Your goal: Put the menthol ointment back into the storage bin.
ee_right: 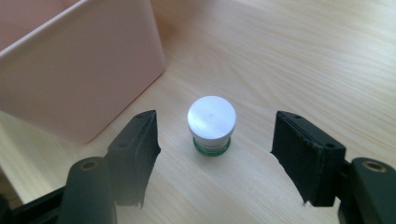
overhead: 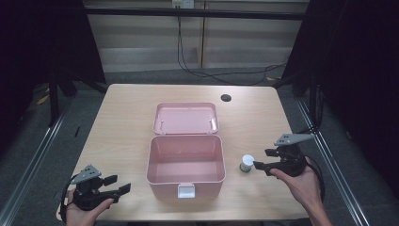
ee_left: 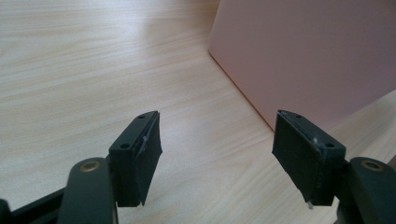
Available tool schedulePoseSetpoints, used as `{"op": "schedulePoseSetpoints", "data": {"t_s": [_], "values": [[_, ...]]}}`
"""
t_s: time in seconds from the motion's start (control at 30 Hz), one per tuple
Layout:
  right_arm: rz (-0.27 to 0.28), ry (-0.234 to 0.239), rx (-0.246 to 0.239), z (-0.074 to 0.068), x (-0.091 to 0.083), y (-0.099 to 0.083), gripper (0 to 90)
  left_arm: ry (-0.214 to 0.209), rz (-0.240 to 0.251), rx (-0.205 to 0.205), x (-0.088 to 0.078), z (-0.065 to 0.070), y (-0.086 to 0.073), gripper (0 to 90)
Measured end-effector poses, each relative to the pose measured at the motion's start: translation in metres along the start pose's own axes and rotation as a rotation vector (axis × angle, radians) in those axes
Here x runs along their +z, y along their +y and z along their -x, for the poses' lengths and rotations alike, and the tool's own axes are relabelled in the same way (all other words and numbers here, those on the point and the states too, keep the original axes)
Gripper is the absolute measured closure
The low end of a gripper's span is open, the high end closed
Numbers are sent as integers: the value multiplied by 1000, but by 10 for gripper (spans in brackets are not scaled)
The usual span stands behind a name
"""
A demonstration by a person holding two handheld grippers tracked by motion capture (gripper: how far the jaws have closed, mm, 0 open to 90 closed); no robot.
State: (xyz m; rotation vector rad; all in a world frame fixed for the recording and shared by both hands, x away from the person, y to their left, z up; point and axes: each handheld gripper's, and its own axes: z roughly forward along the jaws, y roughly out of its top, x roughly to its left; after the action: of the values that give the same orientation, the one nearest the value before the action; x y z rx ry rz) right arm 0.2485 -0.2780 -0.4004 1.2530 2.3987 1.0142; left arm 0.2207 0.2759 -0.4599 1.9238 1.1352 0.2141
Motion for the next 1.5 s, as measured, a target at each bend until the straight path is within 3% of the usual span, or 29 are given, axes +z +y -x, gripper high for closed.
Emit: {"op": "schedulePoseSetpoints", "data": {"t_s": [0.27, 0.33, 0.4, 0.83, 0.93, 1.07, 1.27, 1.33, 1.5], "values": [[-129, 79, -97, -7, 8, 29, 303, 6, -4, -2, 0, -1, 0, 289], [-167, 80, -119, -7, 12, 35, 302, 9, -1, 4, -2, -1, 1, 289], [-211, 98, -97, -6, 15, 41, 302, 5, 5, -6, -1, -1, 1, 289], [-392, 60, -154, 1, 44, 64, 352, 4, 4, -5, -2, -2, 1, 288], [-459, 106, -159, 3, 54, 64, 379, 2, 4, 6, -3, -3, 2, 286], [-525, 113, -197, 6, 62, 68, 405, 4, 1, -4, -2, -3, 2, 283], [-583, 84, -224, 8, 71, 71, 412, 8, 5, -5, -2, -3, 1, 283], [-587, 95, -224, 9, 73, 71, 414, 8, 3, -4, -2, -3, 1, 283], [-614, 72, -262, 6, 81, 71, 430, 2, -8, 9, -1, -3, 2, 287]]}}
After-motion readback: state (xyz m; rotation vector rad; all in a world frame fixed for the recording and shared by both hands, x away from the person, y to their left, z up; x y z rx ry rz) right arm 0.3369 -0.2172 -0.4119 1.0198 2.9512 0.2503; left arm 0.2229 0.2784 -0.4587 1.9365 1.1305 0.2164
